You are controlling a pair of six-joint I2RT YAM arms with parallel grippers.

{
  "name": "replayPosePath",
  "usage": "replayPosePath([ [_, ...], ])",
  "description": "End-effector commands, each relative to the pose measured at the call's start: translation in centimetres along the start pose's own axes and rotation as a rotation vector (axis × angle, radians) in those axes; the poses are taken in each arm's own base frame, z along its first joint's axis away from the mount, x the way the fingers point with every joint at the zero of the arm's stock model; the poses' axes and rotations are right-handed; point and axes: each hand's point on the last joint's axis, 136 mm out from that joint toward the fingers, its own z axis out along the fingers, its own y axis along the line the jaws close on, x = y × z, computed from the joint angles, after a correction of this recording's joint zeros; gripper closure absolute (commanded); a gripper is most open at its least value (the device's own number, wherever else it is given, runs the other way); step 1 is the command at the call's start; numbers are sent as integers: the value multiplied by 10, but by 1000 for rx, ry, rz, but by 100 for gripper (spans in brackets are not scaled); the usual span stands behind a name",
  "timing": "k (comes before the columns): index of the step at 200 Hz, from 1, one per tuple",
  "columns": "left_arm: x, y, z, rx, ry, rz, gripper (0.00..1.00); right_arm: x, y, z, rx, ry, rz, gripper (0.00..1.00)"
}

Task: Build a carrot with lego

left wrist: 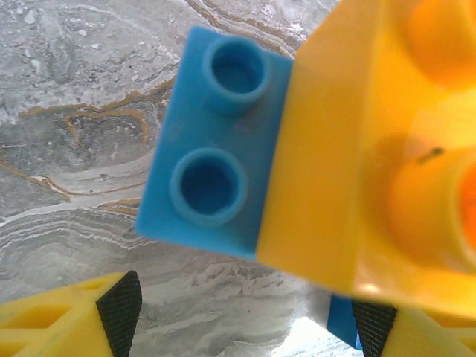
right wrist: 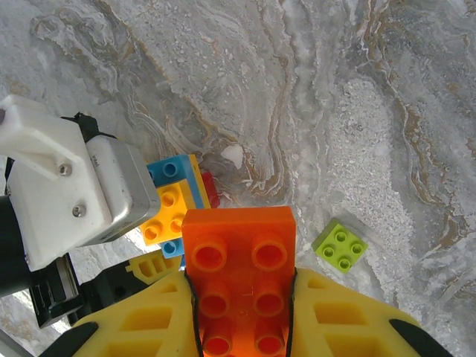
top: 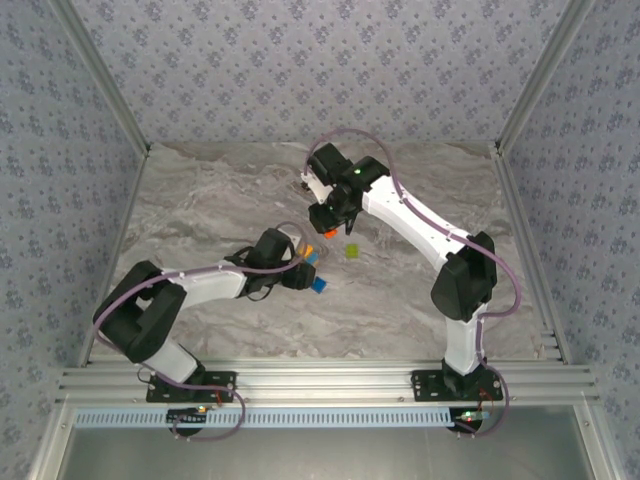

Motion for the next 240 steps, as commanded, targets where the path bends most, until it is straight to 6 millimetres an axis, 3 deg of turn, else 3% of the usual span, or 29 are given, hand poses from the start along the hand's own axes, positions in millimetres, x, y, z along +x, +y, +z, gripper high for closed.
replayPosePath([
  [1, -13, -12, 1, 28, -27, 27, 23, 1, 1, -7, 2, -11, 2, 71],
  [56, -16, -19, -12, 42, -35, 40, 23, 5, -4, -8, 10, -5, -2, 71],
  [111, -20, -17, -58, 21, -81, 77, 23, 7, -20, -14, 29, -12, 3, 71],
  [151, -23, -3, -94, -46, -171, 59, 23, 7, -10, -12, 10, 2, -43, 71],
  [171, -33, 18, -120, -128, -285, -10, 22, 10, -3, -5, 16, 28, -69, 71],
  [202, -38, 81, -158, -310, -427, -226, 22, 11, 15, 7, 3, 51, -108, 71],
  [222, -29, 116, -167, -370, -446, -353, 21, 11, 24, 17, -4, 72, -137, 71],
  [240, -21, 132, -163, -380, -421, -415, 22, 10, 33, 26, -2, 92, -170, 71],
])
